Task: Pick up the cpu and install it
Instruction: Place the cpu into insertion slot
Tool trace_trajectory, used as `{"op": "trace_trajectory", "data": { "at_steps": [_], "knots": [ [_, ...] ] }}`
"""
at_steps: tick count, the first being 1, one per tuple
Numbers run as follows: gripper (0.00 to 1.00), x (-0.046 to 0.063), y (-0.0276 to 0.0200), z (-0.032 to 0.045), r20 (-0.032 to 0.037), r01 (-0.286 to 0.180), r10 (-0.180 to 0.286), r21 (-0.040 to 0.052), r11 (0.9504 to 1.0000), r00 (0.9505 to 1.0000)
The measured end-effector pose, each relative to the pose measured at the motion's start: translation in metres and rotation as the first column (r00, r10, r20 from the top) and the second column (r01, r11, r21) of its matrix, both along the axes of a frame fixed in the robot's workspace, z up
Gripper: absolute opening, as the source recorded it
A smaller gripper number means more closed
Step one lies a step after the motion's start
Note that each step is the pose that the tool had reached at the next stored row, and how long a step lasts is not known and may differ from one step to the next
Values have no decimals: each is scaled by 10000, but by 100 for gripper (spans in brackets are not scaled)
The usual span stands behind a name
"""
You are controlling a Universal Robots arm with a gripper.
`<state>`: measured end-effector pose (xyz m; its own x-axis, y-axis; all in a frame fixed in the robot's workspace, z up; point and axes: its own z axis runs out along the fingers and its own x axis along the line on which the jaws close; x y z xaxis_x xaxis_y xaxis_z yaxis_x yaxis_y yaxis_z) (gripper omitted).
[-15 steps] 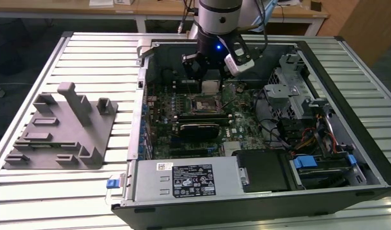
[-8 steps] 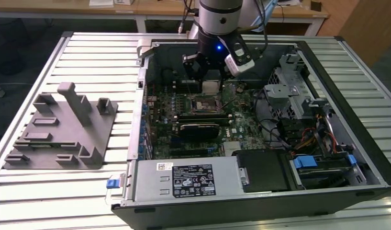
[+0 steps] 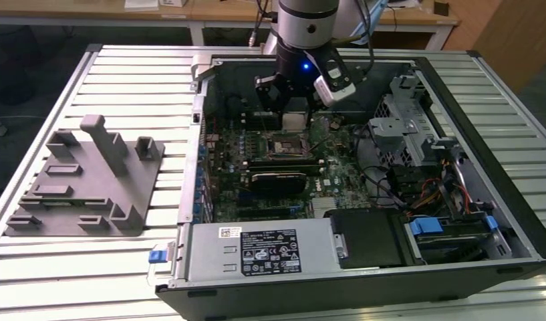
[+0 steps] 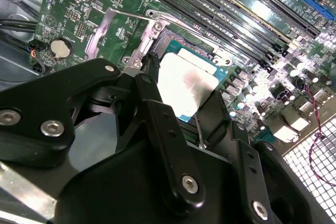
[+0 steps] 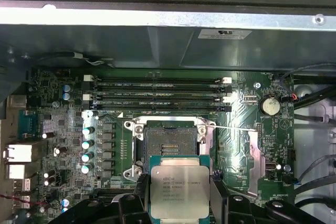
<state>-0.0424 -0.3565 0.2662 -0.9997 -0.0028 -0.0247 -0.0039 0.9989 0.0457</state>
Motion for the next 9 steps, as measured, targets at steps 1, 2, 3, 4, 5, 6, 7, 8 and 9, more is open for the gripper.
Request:
{"op": "trace_trajectory", "data": {
  "at_steps": [1, 2, 3, 4, 5, 6, 7, 8, 9],
  "knots": [
    [54, 0, 0, 0, 0, 0, 0, -1, 10000, 10000],
    [54, 0, 0, 0, 0, 0, 0, 0, 10000, 10000],
    [54, 0, 0, 0, 0, 0, 0, 0, 10000, 10000],
    [54, 0, 0, 0, -1, 11, -11, -1, 10000, 10000],
    [54, 1, 0, 0, 0, 79, -79, -1, 10000, 10000],
    [54, 1, 0, 0, 0, 191, -191, 0, 9998, 9998],
    [54, 1, 0, -1, 0, 320, -320, 0, 9995, 9995],
    [54, 1, 0, -1, 0, 460, -460, -1, 9989, 9989],
    [54, 0, 0, -2, 0, 606, -606, -1, 9982, 9982]
  ]
}}
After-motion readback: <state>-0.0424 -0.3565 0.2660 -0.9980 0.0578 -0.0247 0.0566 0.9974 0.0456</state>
